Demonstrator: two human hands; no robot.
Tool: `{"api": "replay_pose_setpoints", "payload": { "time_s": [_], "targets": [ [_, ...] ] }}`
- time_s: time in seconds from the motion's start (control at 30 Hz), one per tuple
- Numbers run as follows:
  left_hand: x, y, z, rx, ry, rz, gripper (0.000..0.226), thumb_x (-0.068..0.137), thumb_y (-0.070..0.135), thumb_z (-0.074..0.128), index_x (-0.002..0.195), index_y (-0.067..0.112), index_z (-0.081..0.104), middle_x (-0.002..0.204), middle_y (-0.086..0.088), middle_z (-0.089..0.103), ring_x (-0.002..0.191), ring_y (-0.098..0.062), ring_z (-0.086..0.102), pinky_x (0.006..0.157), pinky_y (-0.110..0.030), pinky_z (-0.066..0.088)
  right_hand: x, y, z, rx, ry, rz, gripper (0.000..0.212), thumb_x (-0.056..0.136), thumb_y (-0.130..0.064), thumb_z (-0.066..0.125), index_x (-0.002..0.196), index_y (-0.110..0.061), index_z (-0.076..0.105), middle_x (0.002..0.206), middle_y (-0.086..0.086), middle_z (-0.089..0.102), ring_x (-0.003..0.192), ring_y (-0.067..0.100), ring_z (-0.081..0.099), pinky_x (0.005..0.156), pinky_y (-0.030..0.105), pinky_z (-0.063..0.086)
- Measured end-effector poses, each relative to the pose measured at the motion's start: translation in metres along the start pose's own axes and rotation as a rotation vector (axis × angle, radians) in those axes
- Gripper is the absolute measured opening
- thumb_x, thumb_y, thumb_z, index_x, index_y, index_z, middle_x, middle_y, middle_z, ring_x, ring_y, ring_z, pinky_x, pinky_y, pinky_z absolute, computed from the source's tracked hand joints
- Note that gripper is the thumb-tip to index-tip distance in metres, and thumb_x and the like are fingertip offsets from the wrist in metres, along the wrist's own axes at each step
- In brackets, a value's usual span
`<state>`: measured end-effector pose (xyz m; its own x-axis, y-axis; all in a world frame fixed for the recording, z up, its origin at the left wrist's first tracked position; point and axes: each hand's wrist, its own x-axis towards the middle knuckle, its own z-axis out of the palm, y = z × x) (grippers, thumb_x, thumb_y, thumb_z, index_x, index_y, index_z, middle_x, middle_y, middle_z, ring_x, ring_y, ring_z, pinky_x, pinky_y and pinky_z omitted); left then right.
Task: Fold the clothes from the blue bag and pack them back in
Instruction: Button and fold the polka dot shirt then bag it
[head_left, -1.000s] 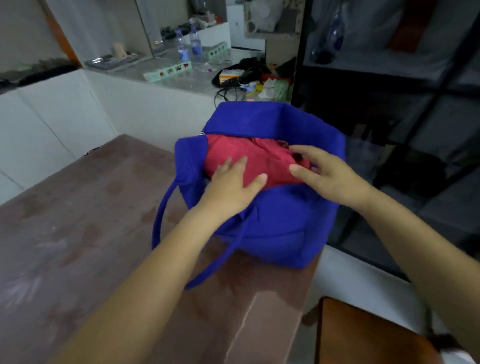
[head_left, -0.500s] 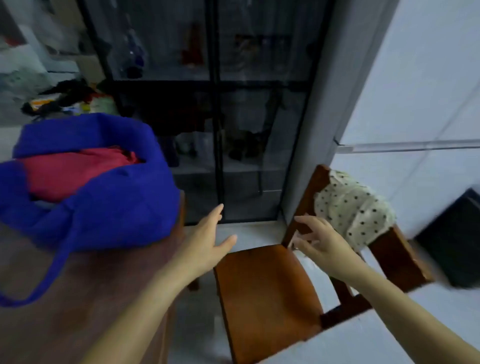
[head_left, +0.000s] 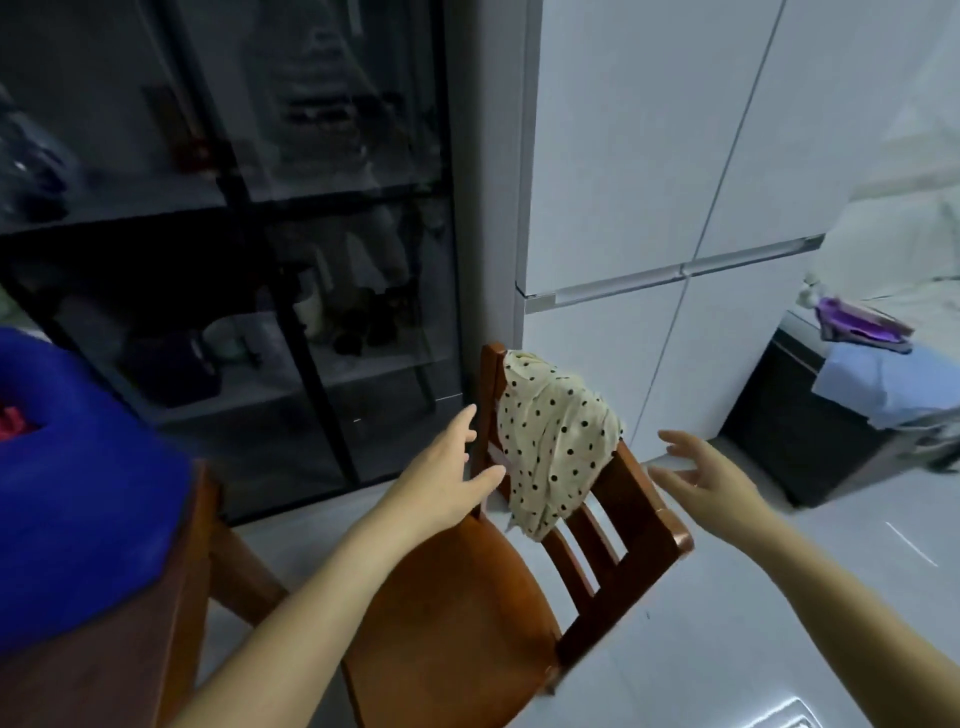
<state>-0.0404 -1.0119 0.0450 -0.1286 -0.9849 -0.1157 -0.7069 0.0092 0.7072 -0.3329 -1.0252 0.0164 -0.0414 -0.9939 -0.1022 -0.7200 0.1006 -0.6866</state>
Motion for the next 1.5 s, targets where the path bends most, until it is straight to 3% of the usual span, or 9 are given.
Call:
{"api": "replay_pose_setpoints", "payload": {
  "time_s": [0.2, 0.43, 0.73, 0.87, 1.03, 1.1, 1.3, 1.4, 1.5],
  "targets": [
    [0.075, 0.024, 0.05, -0.017, -0.035, -0.067, 0.081, 0.088, 0.047, 0.058, 0.148, 0.04, 0.004, 0.153, 0.008, 0.027, 0.136, -0.012, 0.035, 0.108, -0.036, 0.037, 0.102, 0.026, 0.007, 0.121, -0.151, 0.148, 0.057, 0.09, -0.047, 0.053, 0.138, -0.019, 0.037, 0.121, 0.009, 0.059, 0.099, 0.02, 0.061, 0.09, 0.042, 0.051],
    [0.156, 0.051, 0.106, 0.018, -0.03, -0.127, 0.073, 0.09, 0.046, 0.05, 0.149, 0.032, 0.008, 0.157, 0.011, 0.008, 0.143, -0.012, 0.017, 0.114, -0.035, 0.027, 0.202, 0.038, 0.041, 0.377, -0.4, 0.482, 0.057, 0.093, -0.06, 0.034, 0.137, -0.023, 0.034, 0.114, 0.014, 0.055, 0.093, 0.028, 0.063, 0.077, 0.039, 0.055],
    [0.201, 0.057, 0.12, 0.216, 0.051, -0.221, 0.057, 0.084, 0.05, 0.056, 0.136, 0.033, 0.042, 0.148, 0.01, 0.015, 0.134, -0.017, 0.02, 0.104, -0.033, 0.033, 0.259, 0.05, 0.082, 0.387, -0.608, 0.6, 0.064, 0.089, -0.066, 0.027, 0.136, -0.023, 0.031, 0.11, 0.019, 0.057, 0.087, 0.033, 0.064, 0.069, 0.04, 0.058],
    [0.204, 0.058, 0.116, 0.233, 0.101, -0.187, 0.048, 0.08, 0.05, 0.06, 0.125, 0.033, 0.052, 0.127, 0.011, 0.031, 0.121, -0.012, 0.03, 0.093, -0.026, 0.039, 0.274, 0.065, 0.104, 0.372, -0.645, 0.595, 0.086, 0.073, -0.077, 0.045, 0.135, -0.018, 0.037, 0.104, 0.017, 0.061, 0.078, 0.03, 0.067, 0.059, 0.039, 0.055],
    [0.199, 0.063, 0.117, 0.258, 0.145, -0.132, 0.017, 0.09, 0.037, 0.052, 0.102, 0.026, 0.054, 0.112, 0.01, 0.042, 0.105, -0.011, 0.043, 0.077, -0.026, 0.041, 0.29, 0.102, 0.14, 0.461, -0.706, 0.633, 0.117, 0.034, -0.099, 0.051, 0.121, -0.021, 0.052, 0.107, 0.02, 0.067, 0.093, 0.037, 0.068, 0.081, 0.056, 0.052],
    [0.197, 0.063, 0.117, 0.26, 0.165, -0.119, 0.013, 0.093, 0.034, 0.049, 0.1, 0.024, 0.054, 0.111, 0.01, 0.044, 0.098, -0.009, 0.044, 0.073, -0.025, 0.038, 0.278, 0.092, 0.13, 0.441, -0.711, 0.665, 0.115, 0.035, -0.101, 0.042, 0.112, -0.017, 0.059, 0.105, 0.02, 0.069, 0.098, 0.035, 0.067, 0.087, 0.049, 0.05],
    [0.186, 0.058, 0.111, 0.199, 0.288, -0.102, 0.009, 0.093, 0.035, 0.051, 0.091, 0.027, 0.053, 0.091, 0.016, 0.055, 0.081, -0.006, 0.051, 0.061, -0.013, 0.033, 0.264, 0.066, 0.094, 0.479, -0.568, 0.538, 0.083, 0.068, -0.062, 0.066, 0.121, 0.0, 0.054, 0.077, 0.011, 0.061, 0.058, 0.021, 0.053, 0.055, 0.028, 0.043],
    [0.178, 0.058, 0.106, 0.187, 0.307, -0.113, 0.011, 0.092, 0.039, 0.051, 0.089, 0.029, 0.053, 0.084, 0.015, 0.059, 0.077, -0.006, 0.054, 0.066, -0.021, 0.043, 0.261, 0.052, 0.076, 0.599, -0.471, 0.439, 0.066, 0.08, -0.02, 0.072, 0.136, -0.002, 0.039, 0.097, 0.016, 0.065, 0.079, 0.026, 0.061, 0.069, 0.036, 0.051],
    [0.167, 0.06, 0.1, 0.196, 0.311, -0.117, 0.012, 0.093, 0.039, 0.051, 0.084, 0.031, 0.048, 0.077, 0.014, 0.055, 0.072, -0.007, 0.053, 0.06, -0.021, 0.04, 0.258, 0.04, 0.06, 0.686, -0.495, 0.387, 0.052, 0.086, -0.011, 0.065, 0.132, -0.003, 0.042, 0.097, 0.018, 0.066, 0.083, 0.029, 0.06, 0.078, 0.041, 0.051]
  ]
}}
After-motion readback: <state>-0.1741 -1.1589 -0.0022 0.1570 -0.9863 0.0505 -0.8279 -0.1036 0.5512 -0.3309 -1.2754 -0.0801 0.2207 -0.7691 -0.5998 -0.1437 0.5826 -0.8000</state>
